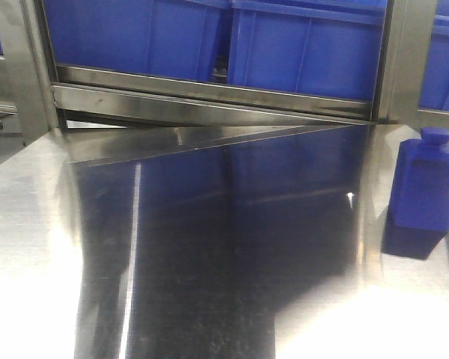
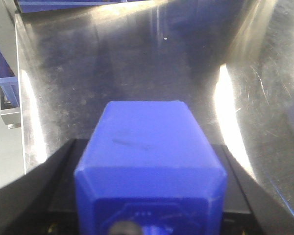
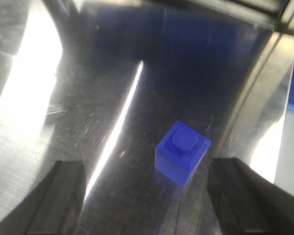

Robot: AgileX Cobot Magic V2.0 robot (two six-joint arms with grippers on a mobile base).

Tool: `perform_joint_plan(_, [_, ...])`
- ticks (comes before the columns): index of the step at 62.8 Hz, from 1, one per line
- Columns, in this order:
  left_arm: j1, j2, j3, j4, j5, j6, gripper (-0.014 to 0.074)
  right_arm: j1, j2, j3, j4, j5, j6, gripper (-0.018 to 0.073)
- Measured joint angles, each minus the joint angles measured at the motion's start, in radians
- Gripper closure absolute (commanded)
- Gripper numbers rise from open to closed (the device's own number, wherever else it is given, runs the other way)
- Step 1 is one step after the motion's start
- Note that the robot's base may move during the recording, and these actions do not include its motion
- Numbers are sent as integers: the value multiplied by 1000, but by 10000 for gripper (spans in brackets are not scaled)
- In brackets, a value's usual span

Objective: Pick and sort blue part to right shelf
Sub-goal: 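Move the right gripper down toward the other blue part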

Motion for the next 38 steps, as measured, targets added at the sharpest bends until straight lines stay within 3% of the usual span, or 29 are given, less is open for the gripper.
perform_joint_plan(17, [0, 0, 0, 0, 0, 3, 359, 0, 249, -250, -10, 202, 210, -29])
perform_joint_plan(27, [0, 0, 0, 0, 8, 3, 338, -4, 419, -341, -84, 323, 352, -29])
perform_joint_plan(38, [0, 0, 0, 0, 27, 3, 328, -4, 571, -360, -148, 349, 476, -29])
